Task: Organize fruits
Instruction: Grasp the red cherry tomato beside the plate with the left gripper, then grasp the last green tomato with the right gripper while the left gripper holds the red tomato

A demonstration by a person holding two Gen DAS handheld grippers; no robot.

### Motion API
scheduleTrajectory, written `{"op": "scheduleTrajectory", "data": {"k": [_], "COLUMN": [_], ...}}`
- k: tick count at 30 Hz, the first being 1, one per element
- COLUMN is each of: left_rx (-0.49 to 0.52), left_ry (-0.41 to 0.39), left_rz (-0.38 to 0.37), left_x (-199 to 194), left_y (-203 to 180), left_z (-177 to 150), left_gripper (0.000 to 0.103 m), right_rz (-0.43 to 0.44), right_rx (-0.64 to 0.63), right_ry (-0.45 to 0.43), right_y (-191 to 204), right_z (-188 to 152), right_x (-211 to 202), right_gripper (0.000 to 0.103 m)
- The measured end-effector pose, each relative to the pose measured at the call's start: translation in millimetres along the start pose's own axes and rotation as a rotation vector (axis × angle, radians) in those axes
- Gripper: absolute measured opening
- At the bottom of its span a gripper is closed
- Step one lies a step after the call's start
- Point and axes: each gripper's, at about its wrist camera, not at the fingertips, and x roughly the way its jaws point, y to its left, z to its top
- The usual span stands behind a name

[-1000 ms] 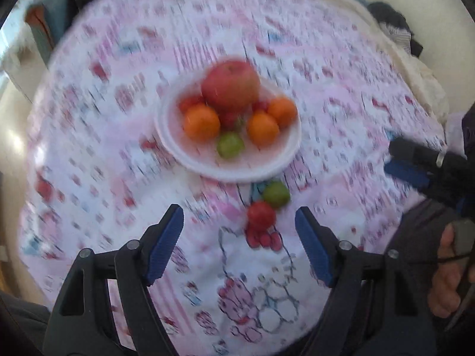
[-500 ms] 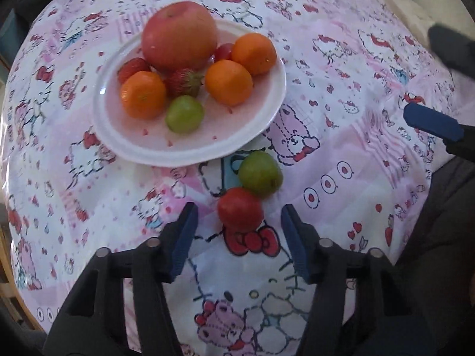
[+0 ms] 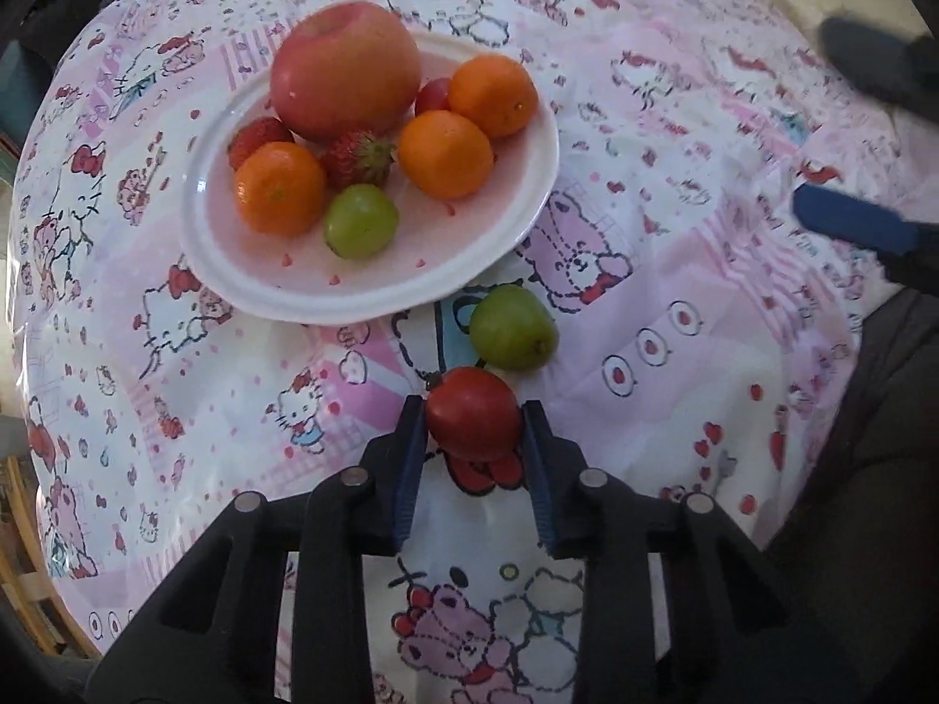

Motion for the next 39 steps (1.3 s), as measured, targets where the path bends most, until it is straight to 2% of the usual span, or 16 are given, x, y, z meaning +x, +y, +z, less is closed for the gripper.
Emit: {"op": "scheduleTrajectory", "data": {"k": [5, 8, 10, 12, 15, 18, 22, 24, 27, 30, 31, 35, 39], "left_rx": [-0.033, -0.083, -0.14, -0.198, -0.248, -0.264, -0.289, -0.303, -0.316, -0.327, -0.329, -0.335, -0.349], "left_ry": [-0.049, -0.098, -0.135, -0.18, -0.216, -0.23, -0.246, -0.243, -0.245, -0.245, -0.245, -0.251, -0.251], "left_rz": [-0.013, -0.025, -0.034, -0.02, 0.004, -0.012, -0.025, -0.039, -0.053, -0.066, -0.069, -0.076, -0.081], "left_x": [-35, -55, -68, -77, -80, -80, -84, -85, -86, -87, -87, -90, -90], "left_y": [18, 32, 47, 61, 75, 82, 88, 90, 93, 94, 94, 96, 99], "left_z": [-11, -17, -24, -29, -29, -29, -34, -35, -35, -36, -36, -37, -37], "left_gripper": [0.028, 0.028, 0.028, 0.028, 0.028, 0.028, 0.028, 0.028, 0.028, 0.028, 0.028, 0.028, 0.028], "right_rz": [-0.037, -0.106, -0.159, -0.189, -0.285, -0.353, -0.38, -0.394, -0.419, -0.443, -0.444, -0.458, -0.416], "right_rx": [-0.029, -0.076, -0.145, -0.214, -0.357, -0.441, -0.461, -0.483, -0.526, -0.573, -0.58, -0.59, -0.541], "right_ry": [0.02, 0.07, 0.153, 0.192, 0.203, 0.214, 0.265, 0.281, 0.258, 0.239, 0.239, 0.245, 0.24], "right_y": [3, 10, 20, 31, 50, 61, 58, 56, 62, 67, 68, 67, 63], "right_z": [-3, -6, -13, -19, -27, -33, -38, -41, -44, -46, -47, -48, -44], "right_x": [6, 21, 42, 55, 69, 86, 112, 124, 133, 139, 140, 138, 126], "right_gripper": [0.084, 0.084, 0.084, 0.084, 0.084, 0.083, 0.075, 0.066, 0.062, 0.052, 0.043, 0.033, 0.032]}}
